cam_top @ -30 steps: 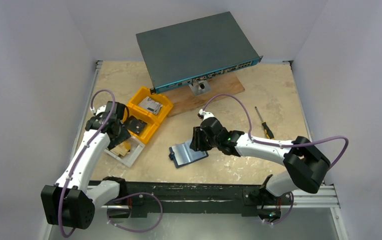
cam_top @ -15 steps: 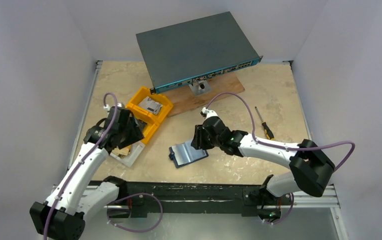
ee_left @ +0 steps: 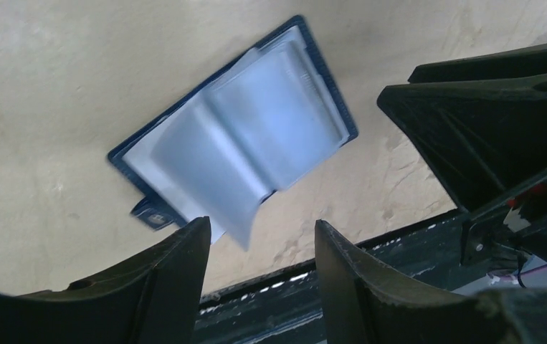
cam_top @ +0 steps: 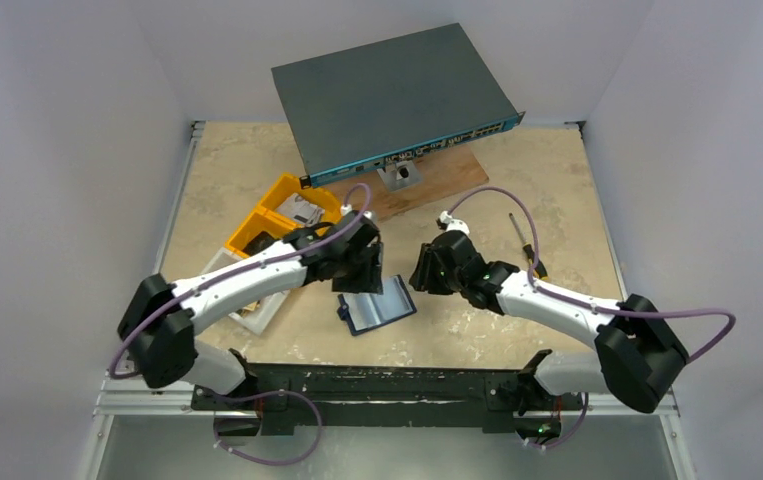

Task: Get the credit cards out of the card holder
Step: Remove the credit card from the card holder.

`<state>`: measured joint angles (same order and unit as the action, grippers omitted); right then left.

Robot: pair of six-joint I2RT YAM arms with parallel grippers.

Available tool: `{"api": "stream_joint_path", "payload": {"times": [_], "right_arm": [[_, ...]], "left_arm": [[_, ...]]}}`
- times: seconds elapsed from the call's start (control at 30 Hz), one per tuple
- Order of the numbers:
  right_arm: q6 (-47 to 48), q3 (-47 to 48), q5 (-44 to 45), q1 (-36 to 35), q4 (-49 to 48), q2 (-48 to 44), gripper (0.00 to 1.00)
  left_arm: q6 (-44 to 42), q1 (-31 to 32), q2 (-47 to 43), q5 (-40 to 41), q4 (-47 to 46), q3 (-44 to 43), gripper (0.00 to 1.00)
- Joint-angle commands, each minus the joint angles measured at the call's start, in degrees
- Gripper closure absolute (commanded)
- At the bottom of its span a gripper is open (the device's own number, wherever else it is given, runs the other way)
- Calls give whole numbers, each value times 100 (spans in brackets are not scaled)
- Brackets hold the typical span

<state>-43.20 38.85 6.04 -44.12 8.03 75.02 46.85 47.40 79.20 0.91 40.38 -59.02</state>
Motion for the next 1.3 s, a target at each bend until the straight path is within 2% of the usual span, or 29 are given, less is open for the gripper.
{"api": "stream_joint_path", "payload": {"times": [0.0,0.13,0.37,0.7,0.9,1.03,1.1,1.27], "right_arm": [[-346,-229,339,248,316,-429,61],[-454,-386,473,331,483,-698,61],[-489,-466,578,360,605,-974,60],[-473,-489,518,365,613,-964,60],[-439,-430,607,366,723,-995,61],[-468,-444,597,360,752,-1021,61],[-471,-461,550,360,729,-1037,61],[-282,-523,179,360,379,-910,62]], "left_arm": [[-238,482,745,486,-256,-806,46],[-374,701,1362,788,-133,-1153,46],[-433,858,2092,1070,-224,-1221,46],[-578,965,2645,1179,-488,-999,47],[-981,972,2652,525,-1333,-720,68],[-1214,965,2623,198,-1552,-884,78],[-1204,964,2583,88,-1546,-949,87],[-951,887,2411,-421,-1851,-718,100]]}}
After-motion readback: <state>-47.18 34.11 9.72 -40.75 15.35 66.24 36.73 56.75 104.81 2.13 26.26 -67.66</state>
